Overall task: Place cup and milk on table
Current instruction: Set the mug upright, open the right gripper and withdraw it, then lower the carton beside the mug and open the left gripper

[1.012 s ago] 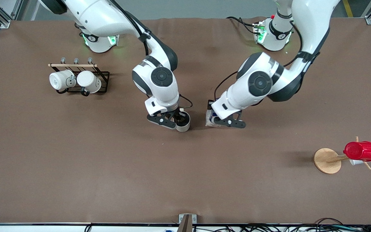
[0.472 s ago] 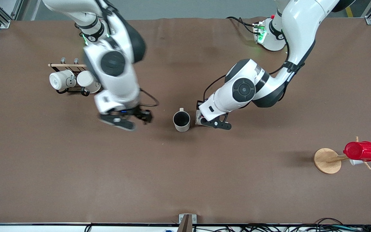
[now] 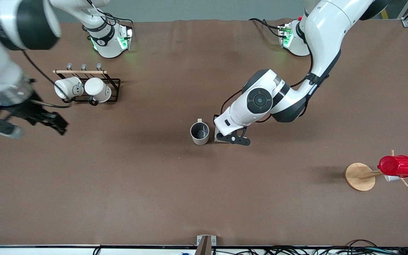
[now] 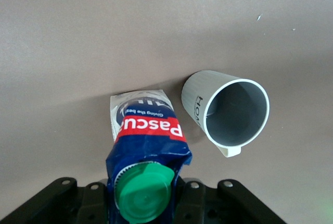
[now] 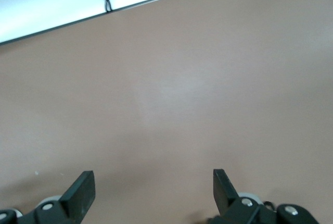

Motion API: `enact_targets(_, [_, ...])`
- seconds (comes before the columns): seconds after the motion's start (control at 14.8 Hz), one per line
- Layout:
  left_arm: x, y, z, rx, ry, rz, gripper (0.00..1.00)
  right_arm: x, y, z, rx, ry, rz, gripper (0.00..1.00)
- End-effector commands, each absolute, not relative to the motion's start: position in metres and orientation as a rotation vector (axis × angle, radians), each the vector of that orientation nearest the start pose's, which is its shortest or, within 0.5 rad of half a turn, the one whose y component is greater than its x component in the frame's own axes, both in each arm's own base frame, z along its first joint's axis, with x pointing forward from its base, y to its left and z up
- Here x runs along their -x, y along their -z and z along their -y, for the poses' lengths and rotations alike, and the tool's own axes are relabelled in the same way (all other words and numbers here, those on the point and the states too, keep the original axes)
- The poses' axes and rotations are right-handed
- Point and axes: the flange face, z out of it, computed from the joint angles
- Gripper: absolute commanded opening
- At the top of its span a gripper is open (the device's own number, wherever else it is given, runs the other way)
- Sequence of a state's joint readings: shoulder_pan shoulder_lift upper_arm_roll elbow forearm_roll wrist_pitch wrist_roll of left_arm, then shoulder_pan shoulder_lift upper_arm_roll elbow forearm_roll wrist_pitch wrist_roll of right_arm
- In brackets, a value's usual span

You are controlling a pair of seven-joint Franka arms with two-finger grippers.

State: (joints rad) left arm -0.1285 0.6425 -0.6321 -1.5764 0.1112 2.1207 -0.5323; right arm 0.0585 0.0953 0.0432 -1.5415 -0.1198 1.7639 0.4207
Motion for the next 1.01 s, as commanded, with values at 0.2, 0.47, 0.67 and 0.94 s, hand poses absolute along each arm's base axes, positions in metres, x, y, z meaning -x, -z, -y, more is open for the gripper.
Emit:
enact_targets(0.2, [-0.549, -0.324, 0.434, 3.337, -0.166, -0.347, 0.11, -0.555, -0.650, 0.042, 3.122, 0.103, -0.291, 1.00])
enact_targets(0.47, [-0.545, -0.322, 0.439, 3.336, -0.171, -0.361, 0.11, -0.555, -0.663, 0.038, 3.129, 0.109, -0.260, 1.00])
enact_targets(0.67, [-0.542, -0.322, 0.443, 3.334, -0.172, -0.371, 0.11, -0.554, -0.663, 0.038, 3.127, 0.108, -0.284, 1.00])
enact_targets(0.94, [-0.541, -0.322, 0.445, 3.328, -0.166, -0.380, 0.19, -0.555, -0.663, 0.037, 3.128, 0.108, -0.257, 1.00])
